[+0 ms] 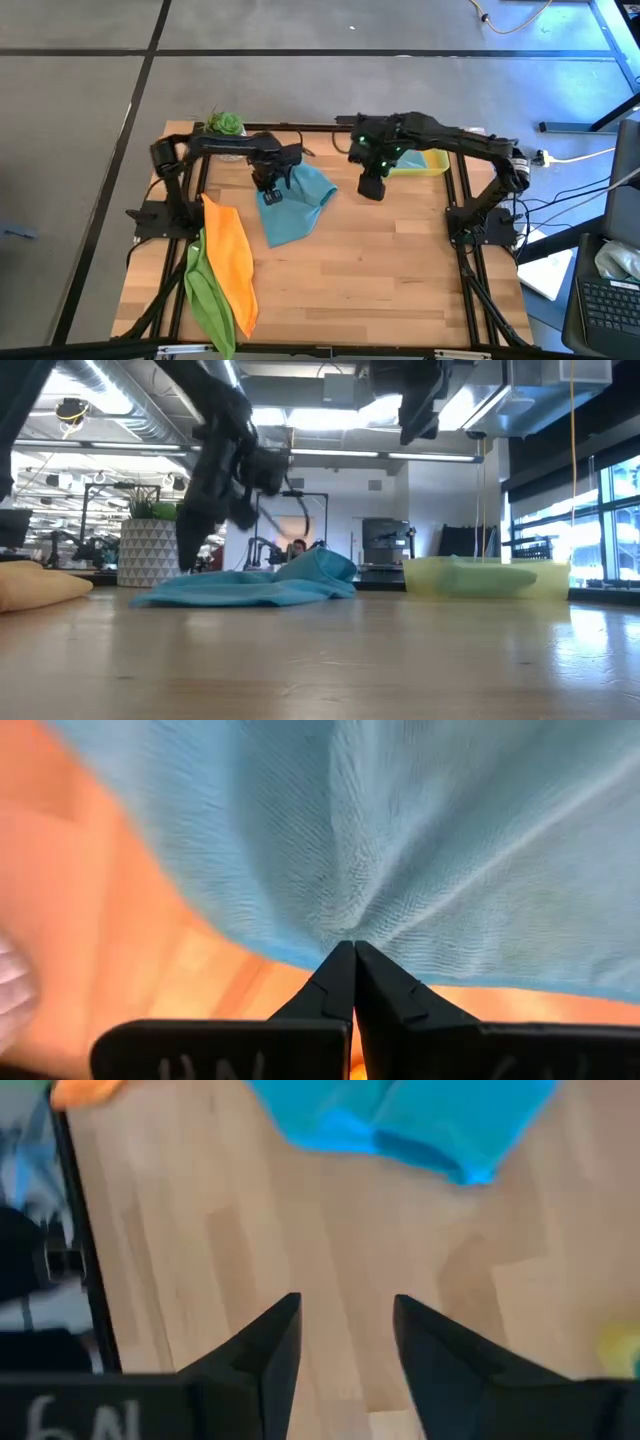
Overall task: Fold microfiber towels
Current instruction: Fold the right blue microfiber towel
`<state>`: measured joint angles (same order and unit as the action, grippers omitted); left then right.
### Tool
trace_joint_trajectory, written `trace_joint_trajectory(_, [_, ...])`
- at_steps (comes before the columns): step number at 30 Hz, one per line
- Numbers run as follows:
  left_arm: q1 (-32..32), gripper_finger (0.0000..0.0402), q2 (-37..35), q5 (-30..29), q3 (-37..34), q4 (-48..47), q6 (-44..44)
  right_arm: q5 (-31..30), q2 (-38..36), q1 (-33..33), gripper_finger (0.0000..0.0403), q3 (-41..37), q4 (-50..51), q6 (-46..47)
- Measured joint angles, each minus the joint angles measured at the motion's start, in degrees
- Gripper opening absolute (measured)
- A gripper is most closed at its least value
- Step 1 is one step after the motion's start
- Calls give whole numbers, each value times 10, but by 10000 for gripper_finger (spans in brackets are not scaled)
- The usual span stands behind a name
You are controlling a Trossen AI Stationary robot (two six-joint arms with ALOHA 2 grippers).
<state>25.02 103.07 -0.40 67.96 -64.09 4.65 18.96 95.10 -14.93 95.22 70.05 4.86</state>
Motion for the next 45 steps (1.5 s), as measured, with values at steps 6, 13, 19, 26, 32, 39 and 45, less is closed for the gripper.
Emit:
trace_joint_trajectory(6, [1, 0, -129, -27, 1, 18, 64, -59, 49, 29, 161, 0, -97, -104])
trace_joint_trajectory(13, [-35, 0, -267, -16, 2, 47, 164, -49, 120, 0, 161, 0, -209, -112])
trace_joint_trajectory(19, [-96, 0, -330, -16, 2, 93, 236, -13, 196, -14, 162, 0, -174, -162])
trace_joint_trajectory(26, [-161, 0, -345, -23, 2, 94, 295, -86, 235, -20, 162, 0, -176, -189])
trace_joint_trajectory(32, [-200, 0, -345, -62, 2, 96, 342, -86, 264, -35, 161, 0, -189, -168])
trace_joint_trajectory(39, [-219, 0, -345, -77, 2, 97, 351, -111, 291, -41, 106, 0, -190, -133])
trace_joint_trajectory(45, [-229, 0, -345, -77, 2, 97, 327, -188, 288, -48, 12, 11, -211, -168])
